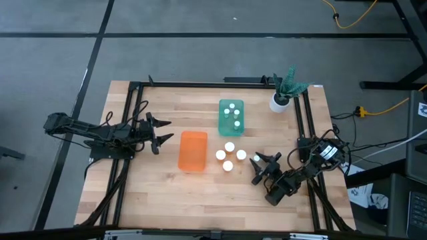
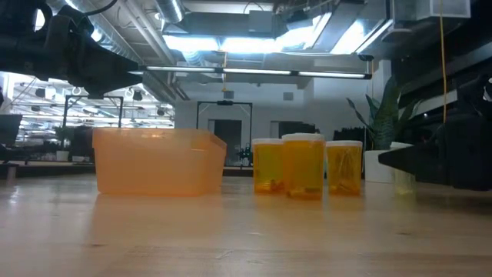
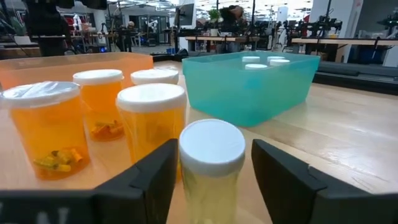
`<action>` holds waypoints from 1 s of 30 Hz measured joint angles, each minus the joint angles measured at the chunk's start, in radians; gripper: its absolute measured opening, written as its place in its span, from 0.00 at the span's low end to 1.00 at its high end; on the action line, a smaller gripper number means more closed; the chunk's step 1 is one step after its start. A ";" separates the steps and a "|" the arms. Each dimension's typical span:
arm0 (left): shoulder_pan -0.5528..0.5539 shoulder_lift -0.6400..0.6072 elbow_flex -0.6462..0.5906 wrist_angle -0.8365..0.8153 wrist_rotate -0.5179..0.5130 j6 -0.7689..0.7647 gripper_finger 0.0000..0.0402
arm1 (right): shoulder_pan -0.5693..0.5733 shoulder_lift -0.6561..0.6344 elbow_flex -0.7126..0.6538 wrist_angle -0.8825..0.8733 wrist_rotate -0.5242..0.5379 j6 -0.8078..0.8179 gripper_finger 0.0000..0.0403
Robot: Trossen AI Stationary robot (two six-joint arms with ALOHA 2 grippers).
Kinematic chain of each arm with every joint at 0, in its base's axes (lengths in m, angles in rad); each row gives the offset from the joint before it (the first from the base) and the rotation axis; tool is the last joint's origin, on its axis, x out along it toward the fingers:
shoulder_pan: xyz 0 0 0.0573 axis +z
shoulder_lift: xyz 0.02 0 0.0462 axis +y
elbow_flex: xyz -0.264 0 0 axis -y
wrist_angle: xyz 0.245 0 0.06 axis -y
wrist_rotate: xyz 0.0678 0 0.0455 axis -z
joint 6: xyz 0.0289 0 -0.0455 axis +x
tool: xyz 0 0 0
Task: Pick and place medicine bottles into bin by pill shape (circle, oval)
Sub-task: Put the small yellow medicine bottle into the blue bin
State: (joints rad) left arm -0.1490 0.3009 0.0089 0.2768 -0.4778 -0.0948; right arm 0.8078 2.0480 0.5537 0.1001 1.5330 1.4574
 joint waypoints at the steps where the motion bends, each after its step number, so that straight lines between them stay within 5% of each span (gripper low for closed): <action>1: 0.000 0.000 0.000 0.000 0.000 0.000 0.65 | 0.000 0.000 0.000 0.000 0.000 0.000 0.52; 16: -0.001 0.000 0.000 0.000 0.000 0.000 0.65 | 0.044 -0.080 0.000 -0.067 0.036 0.000 0.53; 25: 0.000 0.000 0.000 0.000 0.000 -0.001 0.65 | 0.044 -0.309 0.000 -0.286 0.005 -0.004 0.53; 30: 0.000 0.000 0.000 0.000 0.000 -0.001 0.65 | 0.039 -0.521 0.035 -0.378 -0.159 -0.135 0.53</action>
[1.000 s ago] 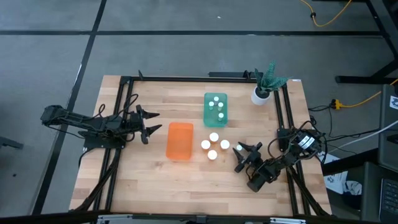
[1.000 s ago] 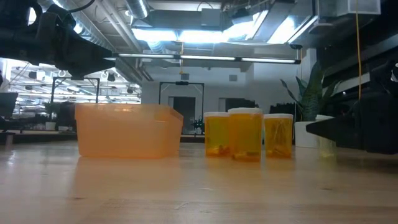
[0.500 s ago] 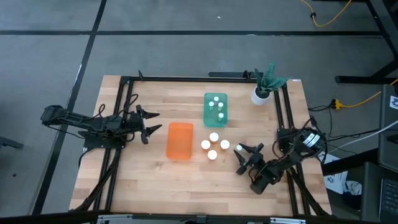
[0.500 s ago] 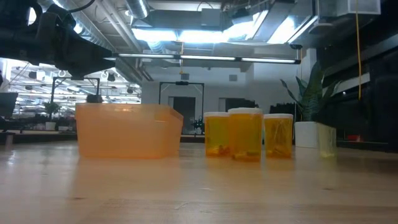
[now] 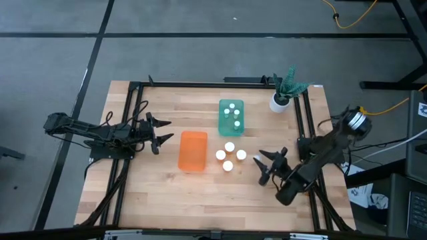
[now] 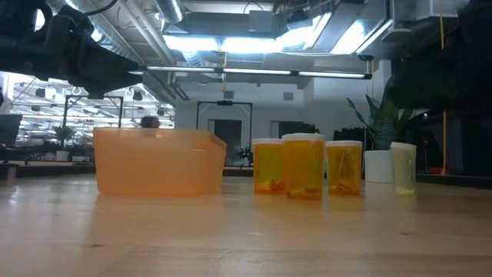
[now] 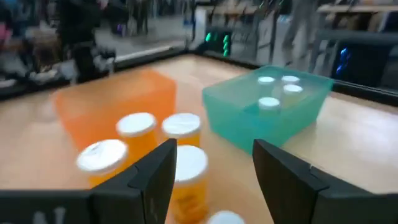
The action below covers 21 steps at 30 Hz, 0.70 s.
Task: Pick and place medicine bottles into bin by pill shape (circle, oval)
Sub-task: Put the small yellow medicine bottle into the blue bin
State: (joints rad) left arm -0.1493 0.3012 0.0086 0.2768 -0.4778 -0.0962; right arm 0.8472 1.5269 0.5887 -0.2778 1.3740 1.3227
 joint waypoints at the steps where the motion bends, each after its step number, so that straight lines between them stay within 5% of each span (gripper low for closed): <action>1: 0.000 0.000 0.000 0.000 0.000 0.000 0.65 | -0.003 -0.044 0.018 -0.002 -0.020 -0.071 0.53; 5: 0.000 0.000 0.000 0.000 0.000 -0.002 0.65 | -0.026 -0.208 0.118 -0.007 -0.100 -0.397 0.53; 9: 0.000 0.000 0.000 0.000 0.000 -0.002 0.65 | -0.093 -0.351 0.226 -0.044 -0.365 -0.606 0.53; 16: 0.000 0.000 0.000 0.000 0.000 -0.002 0.65 | -0.251 -0.437 0.440 -0.545 -0.715 -0.621 0.53; 21: 0.000 0.000 0.000 0.000 0.000 0.001 0.65 | -0.306 -0.411 0.468 -0.832 -0.948 -0.574 0.53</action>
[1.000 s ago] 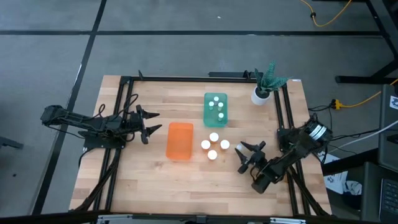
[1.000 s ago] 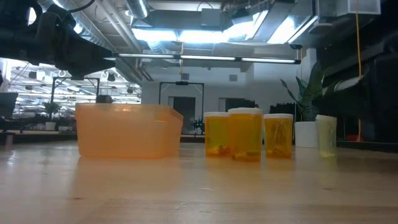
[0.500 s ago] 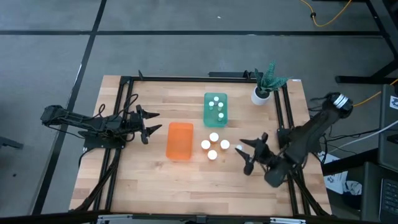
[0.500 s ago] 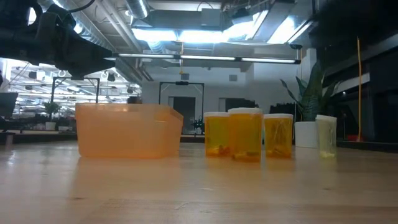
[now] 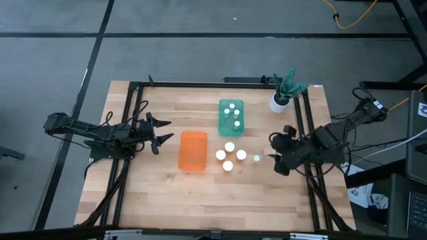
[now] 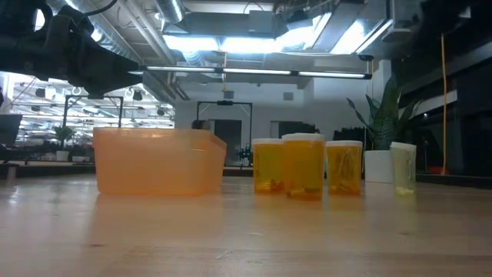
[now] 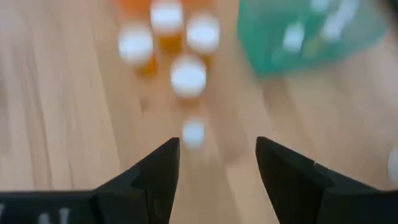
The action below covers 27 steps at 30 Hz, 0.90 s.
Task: Pick and place medicine bottles into bin by pill shape (circle, oval)
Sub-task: Put the small yellow medicine bottle into the blue bin
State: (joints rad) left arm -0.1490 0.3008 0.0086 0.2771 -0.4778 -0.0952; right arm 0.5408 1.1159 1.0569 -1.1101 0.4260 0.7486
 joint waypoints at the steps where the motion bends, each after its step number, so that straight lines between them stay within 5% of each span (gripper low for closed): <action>1: 0.000 0.000 0.000 0.000 0.000 0.000 0.65 | -0.004 0.007 -0.007 -0.026 -0.047 0.025 0.53; 5: 0.000 0.000 0.000 0.000 0.000 0.000 0.65 | -0.005 0.039 -0.049 -0.053 -0.146 0.058 0.53; 16: 0.000 0.000 0.000 0.000 0.000 -0.006 0.65 | -0.041 0.170 -0.234 0.124 -0.163 -0.031 0.53; 27: -0.001 0.000 0.000 0.000 0.000 -0.007 0.65 | -0.167 0.286 -0.246 0.272 -0.172 -0.184 0.53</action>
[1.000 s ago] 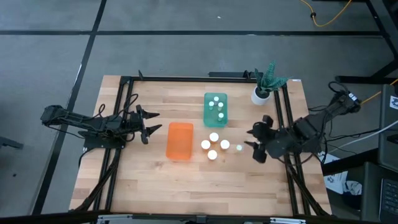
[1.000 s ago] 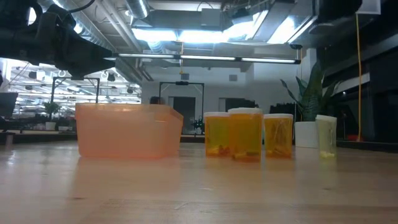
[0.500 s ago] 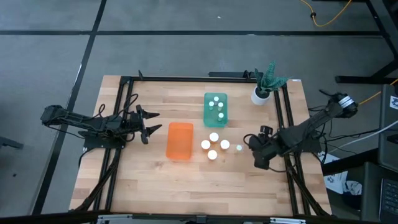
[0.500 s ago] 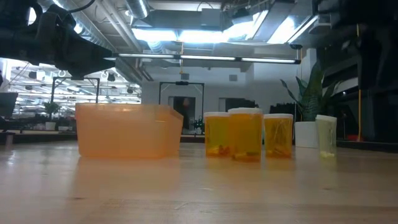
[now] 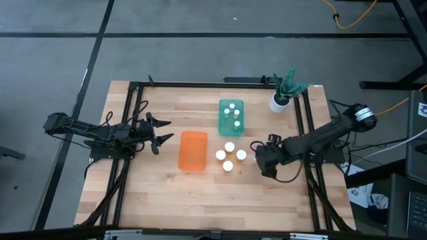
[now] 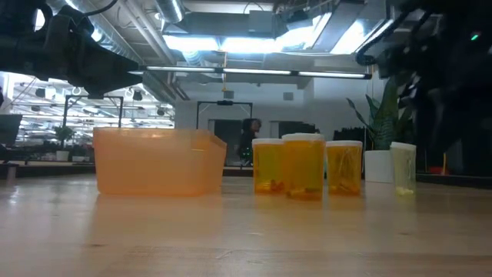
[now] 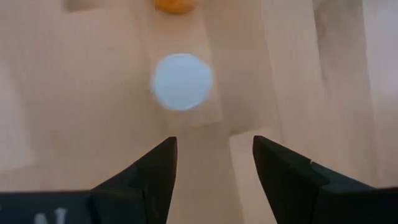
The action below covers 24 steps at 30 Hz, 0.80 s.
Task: Pick and place medicine bottles into bin by pill shape (circle, oval)
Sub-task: Put the small yellow medicine bottle into the blue bin
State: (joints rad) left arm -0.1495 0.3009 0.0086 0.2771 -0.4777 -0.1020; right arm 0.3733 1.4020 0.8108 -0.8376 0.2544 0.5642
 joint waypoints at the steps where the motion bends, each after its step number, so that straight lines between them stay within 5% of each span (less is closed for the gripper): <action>1: 0.000 0.000 0.000 0.000 0.000 0.000 0.65 | -0.016 0.014 0.000 0.009 -0.019 -0.025 0.53; 7: 0.000 0.000 0.000 0.000 0.000 0.000 0.65 | -0.081 0.068 0.000 0.129 -0.120 -0.155 0.53; 24: 0.001 0.000 0.000 0.000 0.000 0.005 0.65 | -0.096 0.070 0.000 0.226 -0.147 -0.220 0.53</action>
State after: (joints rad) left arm -0.1490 0.3010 0.0086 0.2771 -0.4778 -0.0975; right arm 0.2775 1.4715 0.8112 -0.6117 0.1078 0.3439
